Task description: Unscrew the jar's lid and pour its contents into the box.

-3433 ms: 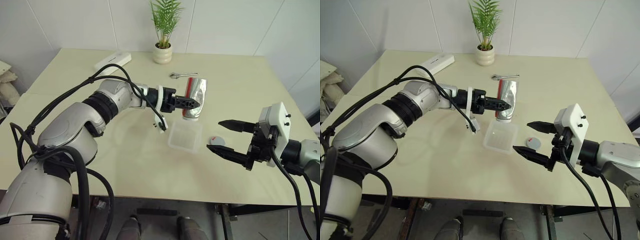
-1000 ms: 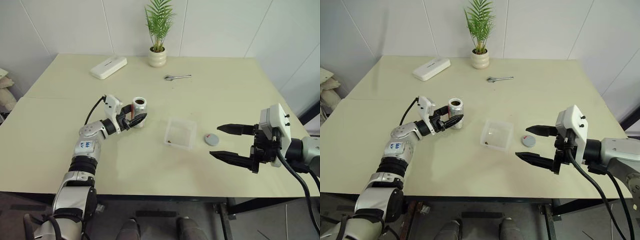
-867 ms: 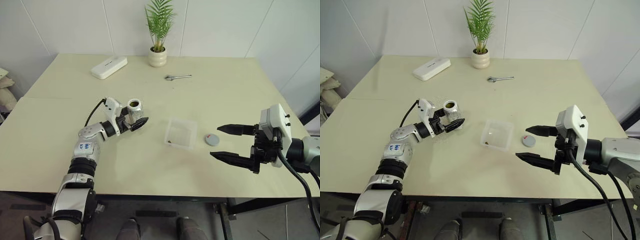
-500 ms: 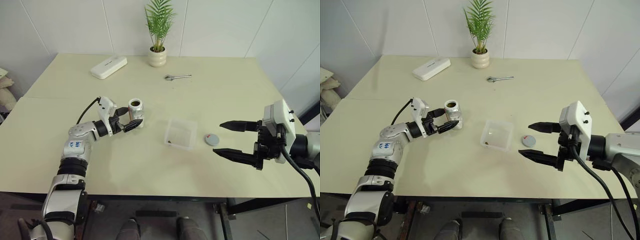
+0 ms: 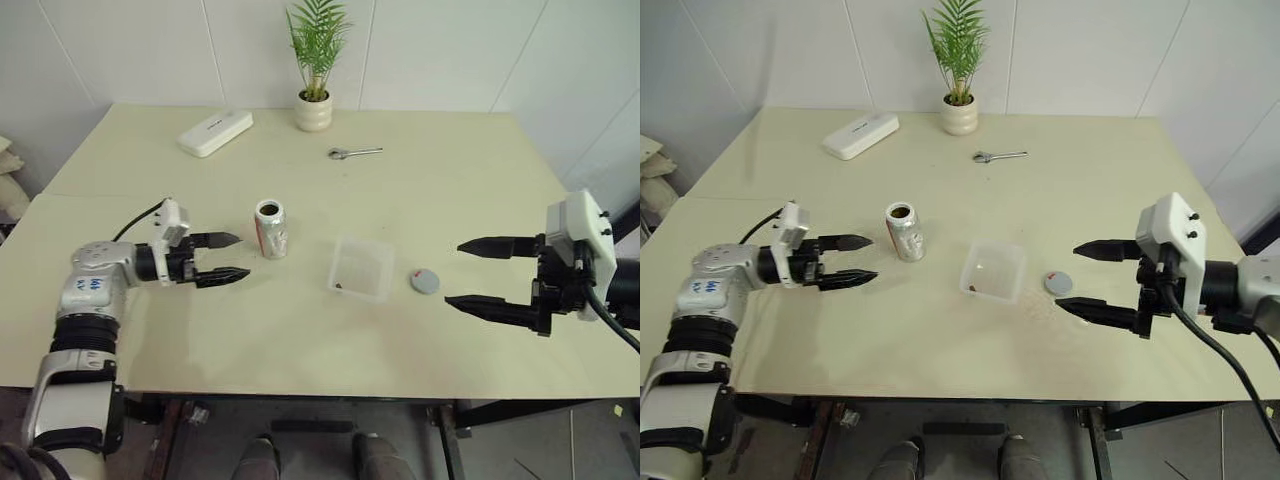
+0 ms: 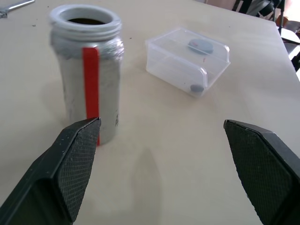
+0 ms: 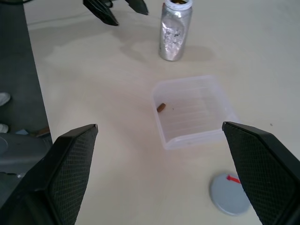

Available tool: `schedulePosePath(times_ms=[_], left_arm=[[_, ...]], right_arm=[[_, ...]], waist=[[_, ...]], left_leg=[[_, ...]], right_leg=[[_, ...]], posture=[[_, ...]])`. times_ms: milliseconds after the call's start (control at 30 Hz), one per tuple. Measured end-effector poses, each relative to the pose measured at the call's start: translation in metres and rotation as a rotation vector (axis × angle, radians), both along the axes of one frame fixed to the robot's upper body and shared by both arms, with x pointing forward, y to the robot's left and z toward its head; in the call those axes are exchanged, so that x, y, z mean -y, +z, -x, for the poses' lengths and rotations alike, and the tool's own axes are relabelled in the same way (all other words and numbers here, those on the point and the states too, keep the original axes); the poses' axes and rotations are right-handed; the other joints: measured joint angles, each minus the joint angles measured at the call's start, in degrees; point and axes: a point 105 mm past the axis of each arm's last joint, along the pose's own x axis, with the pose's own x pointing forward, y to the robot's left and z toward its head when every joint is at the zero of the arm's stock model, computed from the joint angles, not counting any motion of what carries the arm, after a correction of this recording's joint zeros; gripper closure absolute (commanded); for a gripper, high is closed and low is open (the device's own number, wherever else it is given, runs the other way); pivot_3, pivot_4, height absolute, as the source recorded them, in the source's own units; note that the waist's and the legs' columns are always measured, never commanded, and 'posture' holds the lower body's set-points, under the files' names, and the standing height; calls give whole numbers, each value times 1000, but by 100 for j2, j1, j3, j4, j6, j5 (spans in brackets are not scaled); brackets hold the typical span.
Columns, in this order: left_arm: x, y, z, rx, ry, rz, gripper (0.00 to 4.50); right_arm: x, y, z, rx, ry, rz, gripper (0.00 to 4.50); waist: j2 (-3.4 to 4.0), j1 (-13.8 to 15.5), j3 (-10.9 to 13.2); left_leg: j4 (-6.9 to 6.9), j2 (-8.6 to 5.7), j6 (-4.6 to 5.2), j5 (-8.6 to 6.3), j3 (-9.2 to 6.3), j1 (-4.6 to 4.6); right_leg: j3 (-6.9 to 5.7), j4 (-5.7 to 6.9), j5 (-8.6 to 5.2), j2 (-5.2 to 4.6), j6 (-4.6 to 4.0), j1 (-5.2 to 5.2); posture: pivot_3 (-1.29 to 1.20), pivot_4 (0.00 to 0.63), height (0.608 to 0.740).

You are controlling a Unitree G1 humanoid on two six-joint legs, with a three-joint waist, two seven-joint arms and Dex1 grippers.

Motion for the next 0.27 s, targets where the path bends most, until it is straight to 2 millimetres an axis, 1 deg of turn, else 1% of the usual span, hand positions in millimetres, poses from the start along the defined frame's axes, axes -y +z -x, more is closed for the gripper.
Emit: schedulePosePath(times_ms=[67,167,267], left_arm=[[-13,0,6,20,-32,-20,10],[-30,7,4,76,18,-28,10],[-34,20,-1,140,37,-30,10]], right_arm=[[3,1,1,-4,-10,1,0],[8,5,5,-6,-18,20,0],[12,4,8,-16,-14,18,0]], waist=[[0,-1,0],[0,9,0],[0,29,0]], left_leg=[[-1,0,0,0,2,-3],[-2,0,0,0,1,-6],[0,0,0,0,1,-8]], right_leg=[[0,-1,-1,-1,-2,-6],[0,-1,-1,-2,-2,-8],[-1,-1,0,-2,0,-7]], posture=[[0,150,740],[0,150,740],[0,150,740]])
